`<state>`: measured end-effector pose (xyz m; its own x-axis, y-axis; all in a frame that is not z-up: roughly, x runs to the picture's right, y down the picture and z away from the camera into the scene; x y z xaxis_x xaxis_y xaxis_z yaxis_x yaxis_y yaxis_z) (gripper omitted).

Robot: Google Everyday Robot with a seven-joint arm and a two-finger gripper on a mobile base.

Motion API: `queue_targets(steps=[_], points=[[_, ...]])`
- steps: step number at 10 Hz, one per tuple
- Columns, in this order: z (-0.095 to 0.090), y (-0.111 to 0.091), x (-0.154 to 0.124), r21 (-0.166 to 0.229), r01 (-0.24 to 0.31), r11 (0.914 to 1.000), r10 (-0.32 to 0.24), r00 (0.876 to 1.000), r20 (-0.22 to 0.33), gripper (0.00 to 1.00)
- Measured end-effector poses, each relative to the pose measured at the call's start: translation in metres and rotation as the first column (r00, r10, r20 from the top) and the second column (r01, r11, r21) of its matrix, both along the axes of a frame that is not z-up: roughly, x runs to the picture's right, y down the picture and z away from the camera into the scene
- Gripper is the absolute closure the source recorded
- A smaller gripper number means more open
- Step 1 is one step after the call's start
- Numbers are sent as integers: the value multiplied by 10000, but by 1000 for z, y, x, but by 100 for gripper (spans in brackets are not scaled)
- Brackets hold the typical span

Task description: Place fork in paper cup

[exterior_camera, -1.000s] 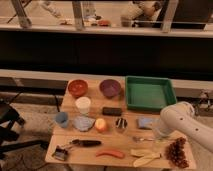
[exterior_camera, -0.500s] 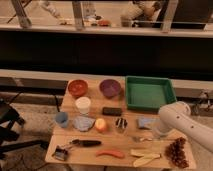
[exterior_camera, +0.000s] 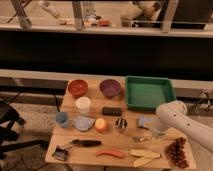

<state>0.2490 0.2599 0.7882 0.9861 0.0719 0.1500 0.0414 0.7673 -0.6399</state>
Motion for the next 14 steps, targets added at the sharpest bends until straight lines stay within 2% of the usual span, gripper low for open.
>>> queue_targets(steps=[7, 9, 12, 14], points=[[-7, -5, 2, 252, -54, 9997, 55, 10000, -34, 26], [-14, -6, 2, 355, -55, 9994, 55, 10000, -6, 32], [-21, -5, 1, 376, -27, 9993, 25, 10000, 30, 32], [-19, 0, 0, 207, -7, 9998, 6, 10000, 52, 32]])
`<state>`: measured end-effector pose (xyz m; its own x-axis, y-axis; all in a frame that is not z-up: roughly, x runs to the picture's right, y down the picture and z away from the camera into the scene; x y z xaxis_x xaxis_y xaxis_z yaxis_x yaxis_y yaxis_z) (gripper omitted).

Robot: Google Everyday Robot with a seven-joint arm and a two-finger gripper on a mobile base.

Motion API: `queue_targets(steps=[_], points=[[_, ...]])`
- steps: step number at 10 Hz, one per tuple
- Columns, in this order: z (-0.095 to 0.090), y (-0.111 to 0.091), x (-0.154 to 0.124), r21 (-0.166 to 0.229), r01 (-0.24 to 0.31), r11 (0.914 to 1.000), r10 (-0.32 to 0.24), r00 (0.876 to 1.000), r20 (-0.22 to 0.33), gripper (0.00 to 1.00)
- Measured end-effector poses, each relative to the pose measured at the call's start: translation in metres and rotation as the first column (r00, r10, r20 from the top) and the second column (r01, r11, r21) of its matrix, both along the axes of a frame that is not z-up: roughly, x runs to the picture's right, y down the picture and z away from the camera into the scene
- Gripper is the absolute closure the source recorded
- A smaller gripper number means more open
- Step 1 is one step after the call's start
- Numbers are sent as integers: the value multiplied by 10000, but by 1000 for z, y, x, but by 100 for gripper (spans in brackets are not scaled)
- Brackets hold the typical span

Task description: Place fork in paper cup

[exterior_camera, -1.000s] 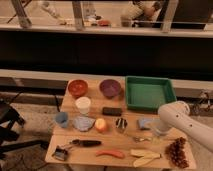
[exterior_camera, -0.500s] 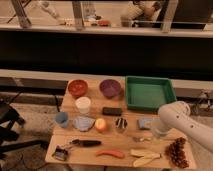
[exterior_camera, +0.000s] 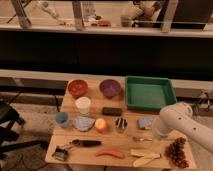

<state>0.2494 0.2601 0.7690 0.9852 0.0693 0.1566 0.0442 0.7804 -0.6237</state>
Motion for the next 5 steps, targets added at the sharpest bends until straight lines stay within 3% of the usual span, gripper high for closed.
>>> queue_targets(steps=[5], points=[[12, 5, -2, -325, 22, 9995, -20, 10000, 45, 32]])
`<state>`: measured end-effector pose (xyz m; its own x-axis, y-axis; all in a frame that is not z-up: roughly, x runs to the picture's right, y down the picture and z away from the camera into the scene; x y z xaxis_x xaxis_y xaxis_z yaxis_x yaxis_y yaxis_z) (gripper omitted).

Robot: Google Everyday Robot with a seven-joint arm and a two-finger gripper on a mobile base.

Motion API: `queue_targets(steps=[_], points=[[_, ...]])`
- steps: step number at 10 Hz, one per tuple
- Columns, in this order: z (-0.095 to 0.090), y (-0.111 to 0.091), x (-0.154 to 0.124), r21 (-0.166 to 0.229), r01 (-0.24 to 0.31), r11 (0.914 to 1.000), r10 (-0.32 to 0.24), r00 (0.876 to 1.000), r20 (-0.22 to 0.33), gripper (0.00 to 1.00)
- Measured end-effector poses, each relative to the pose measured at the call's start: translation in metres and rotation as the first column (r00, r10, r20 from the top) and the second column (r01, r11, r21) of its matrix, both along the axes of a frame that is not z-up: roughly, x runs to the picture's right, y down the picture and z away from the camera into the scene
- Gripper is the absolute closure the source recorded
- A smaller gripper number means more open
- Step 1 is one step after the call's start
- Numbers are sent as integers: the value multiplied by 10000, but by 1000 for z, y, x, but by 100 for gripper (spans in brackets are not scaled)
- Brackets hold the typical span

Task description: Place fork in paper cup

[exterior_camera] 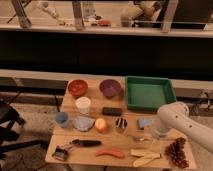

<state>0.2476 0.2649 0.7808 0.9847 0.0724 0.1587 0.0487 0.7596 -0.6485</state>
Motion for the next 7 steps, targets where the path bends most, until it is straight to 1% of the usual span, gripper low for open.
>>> queue_targets(steps=[3, 4, 5, 7], points=[[2, 2, 0, -97, -22, 10000, 23, 10000, 60, 32], [3, 3, -1, -118, -11, 9999, 12, 10000, 88, 36], [5, 4, -3, -133, 16, 9999, -14, 9999, 147, 38], [8, 6, -3, -158, 49, 9999, -46, 9998, 209, 38]])
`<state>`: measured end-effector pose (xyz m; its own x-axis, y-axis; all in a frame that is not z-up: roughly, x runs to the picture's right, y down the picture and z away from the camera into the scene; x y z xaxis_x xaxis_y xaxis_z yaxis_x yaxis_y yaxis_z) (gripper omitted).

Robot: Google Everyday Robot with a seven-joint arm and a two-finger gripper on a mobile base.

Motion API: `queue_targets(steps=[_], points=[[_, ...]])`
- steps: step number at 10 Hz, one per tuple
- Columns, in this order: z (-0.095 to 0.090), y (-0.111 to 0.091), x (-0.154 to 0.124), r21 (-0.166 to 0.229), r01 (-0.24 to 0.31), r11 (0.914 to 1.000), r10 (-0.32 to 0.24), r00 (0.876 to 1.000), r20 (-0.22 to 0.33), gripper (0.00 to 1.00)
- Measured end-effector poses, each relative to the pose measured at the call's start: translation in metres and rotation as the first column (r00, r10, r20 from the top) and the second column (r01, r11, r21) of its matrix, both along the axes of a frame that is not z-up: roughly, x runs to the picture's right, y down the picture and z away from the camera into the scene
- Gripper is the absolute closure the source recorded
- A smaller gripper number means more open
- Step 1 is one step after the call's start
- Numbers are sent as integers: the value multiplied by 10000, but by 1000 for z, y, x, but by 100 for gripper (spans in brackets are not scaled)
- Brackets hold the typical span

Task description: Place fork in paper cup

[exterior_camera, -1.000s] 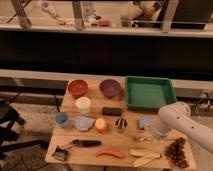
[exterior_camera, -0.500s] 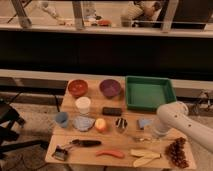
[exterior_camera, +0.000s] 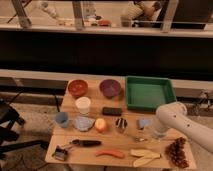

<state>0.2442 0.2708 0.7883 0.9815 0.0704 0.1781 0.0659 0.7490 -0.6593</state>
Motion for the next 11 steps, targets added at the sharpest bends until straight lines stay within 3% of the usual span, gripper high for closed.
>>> queue_targets(steps=[5, 7, 10, 11], points=[[8, -2, -1, 120, 30, 9999, -30, 10000, 65, 51], [11, -4, 1, 168, 16, 9999, -16, 10000, 29, 51], [15, -6, 5, 198, -98, 9998, 99, 9999, -45, 68], [16, -7, 6, 215, -122, 9997, 123, 9999, -52, 69]])
